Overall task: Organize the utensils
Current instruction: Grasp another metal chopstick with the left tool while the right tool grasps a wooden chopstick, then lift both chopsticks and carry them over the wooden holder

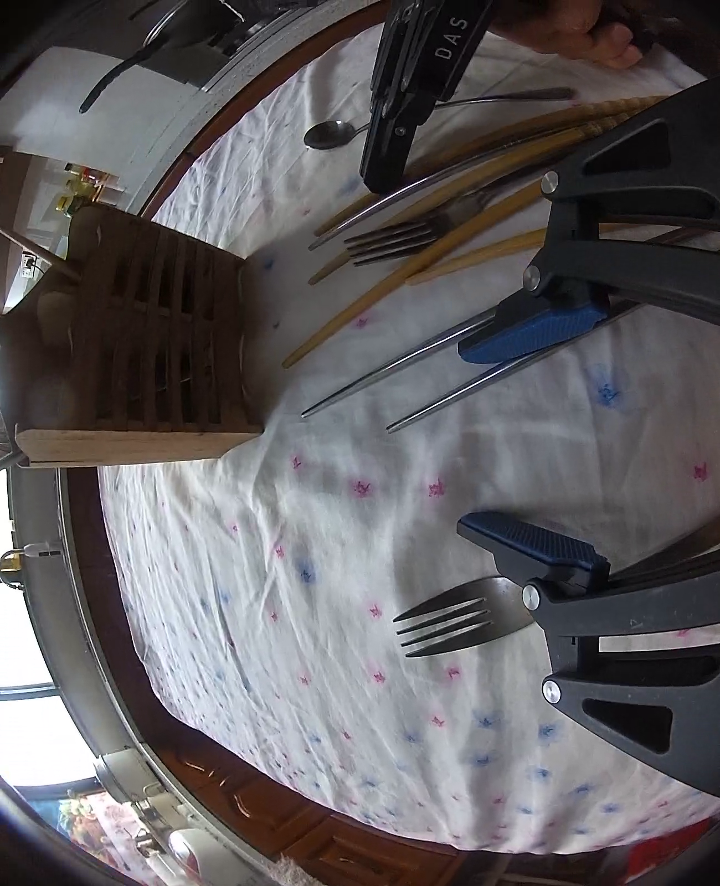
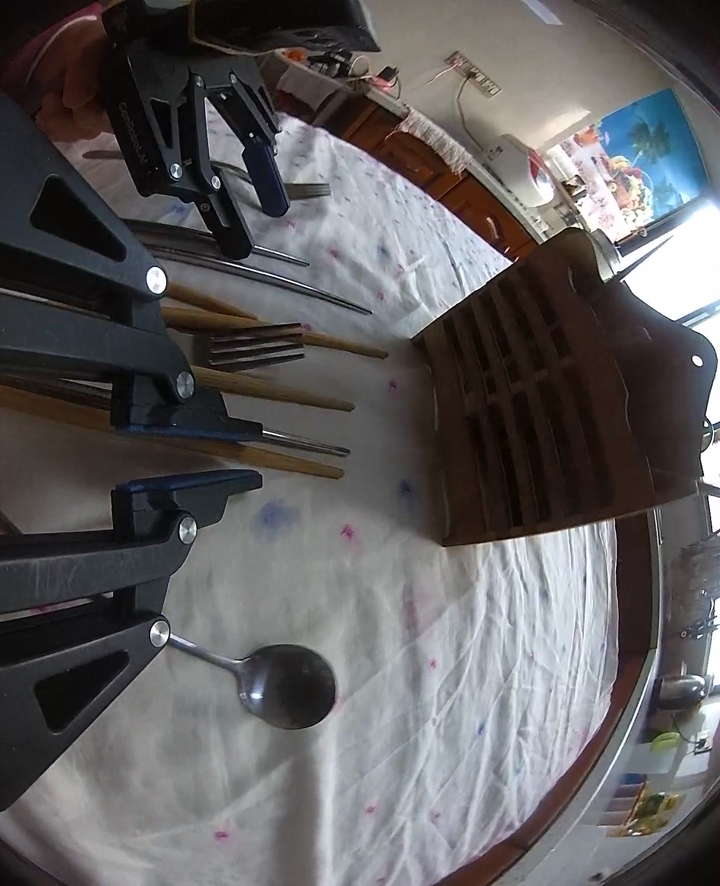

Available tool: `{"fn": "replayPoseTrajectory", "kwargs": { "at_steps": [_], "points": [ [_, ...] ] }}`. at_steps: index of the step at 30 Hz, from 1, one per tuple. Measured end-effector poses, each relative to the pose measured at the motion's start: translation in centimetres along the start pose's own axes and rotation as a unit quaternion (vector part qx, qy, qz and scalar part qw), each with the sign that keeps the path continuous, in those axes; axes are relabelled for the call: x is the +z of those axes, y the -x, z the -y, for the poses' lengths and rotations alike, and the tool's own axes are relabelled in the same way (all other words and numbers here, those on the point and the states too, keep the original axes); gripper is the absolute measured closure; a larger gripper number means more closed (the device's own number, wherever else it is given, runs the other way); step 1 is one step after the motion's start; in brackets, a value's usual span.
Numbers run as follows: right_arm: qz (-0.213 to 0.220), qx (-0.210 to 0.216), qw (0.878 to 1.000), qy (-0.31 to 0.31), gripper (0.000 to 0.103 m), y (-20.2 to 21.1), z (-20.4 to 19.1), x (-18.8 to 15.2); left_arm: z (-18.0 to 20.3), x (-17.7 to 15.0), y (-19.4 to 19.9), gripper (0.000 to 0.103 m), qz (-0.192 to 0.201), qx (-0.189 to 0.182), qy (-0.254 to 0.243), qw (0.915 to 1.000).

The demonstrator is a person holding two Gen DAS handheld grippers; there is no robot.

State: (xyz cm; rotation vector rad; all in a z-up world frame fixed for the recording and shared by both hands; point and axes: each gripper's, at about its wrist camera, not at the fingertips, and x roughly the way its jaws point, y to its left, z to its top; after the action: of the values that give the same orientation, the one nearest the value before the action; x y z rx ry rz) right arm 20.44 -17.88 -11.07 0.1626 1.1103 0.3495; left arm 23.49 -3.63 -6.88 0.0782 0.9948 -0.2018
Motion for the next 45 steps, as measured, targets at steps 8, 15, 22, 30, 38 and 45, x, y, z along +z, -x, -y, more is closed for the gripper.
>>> {"fn": "replayPoseTrajectory", "kwargs": {
  "at_steps": [8,15,22,30,38,45],
  "points": [
    [-0.009,0.002,1.000,0.024,0.096,-0.7,0.0,0.7,0.8,0.8,-0.9,0.050,0.001,-0.002,-0.019,0.9998],
    [-0.014,-0.006,1.000,0.023,0.096,0.1,0.6,0.1,-0.4,0.5,-0.3,0.053,-0.022,-0.011,-0.023,0.9994],
    [-0.003,-0.011,0.999,0.034,0.094,-0.2,0.0,0.0,1.4,1.0,-0.7,0.071,-0.018,-0.004,-0.040,0.9990],
    [0.000,-0.012,0.999,0.036,0.094,-0.1,0.0,0.0,1.7,1.0,-0.5,0.088,-0.038,-0.018,-0.052,0.9978],
    [0.008,0.000,1.000,0.007,0.096,0.1,0.6,-0.2,1.8,1.0,-0.3,0.095,-0.035,-0.020,-0.035,0.9985],
    [0.031,0.017,0.999,-0.007,0.097,2.6,0.1,-0.5,1.2,0.0,1.2,0.100,-0.007,-0.032,-0.009,0.9994]
  ]
}}
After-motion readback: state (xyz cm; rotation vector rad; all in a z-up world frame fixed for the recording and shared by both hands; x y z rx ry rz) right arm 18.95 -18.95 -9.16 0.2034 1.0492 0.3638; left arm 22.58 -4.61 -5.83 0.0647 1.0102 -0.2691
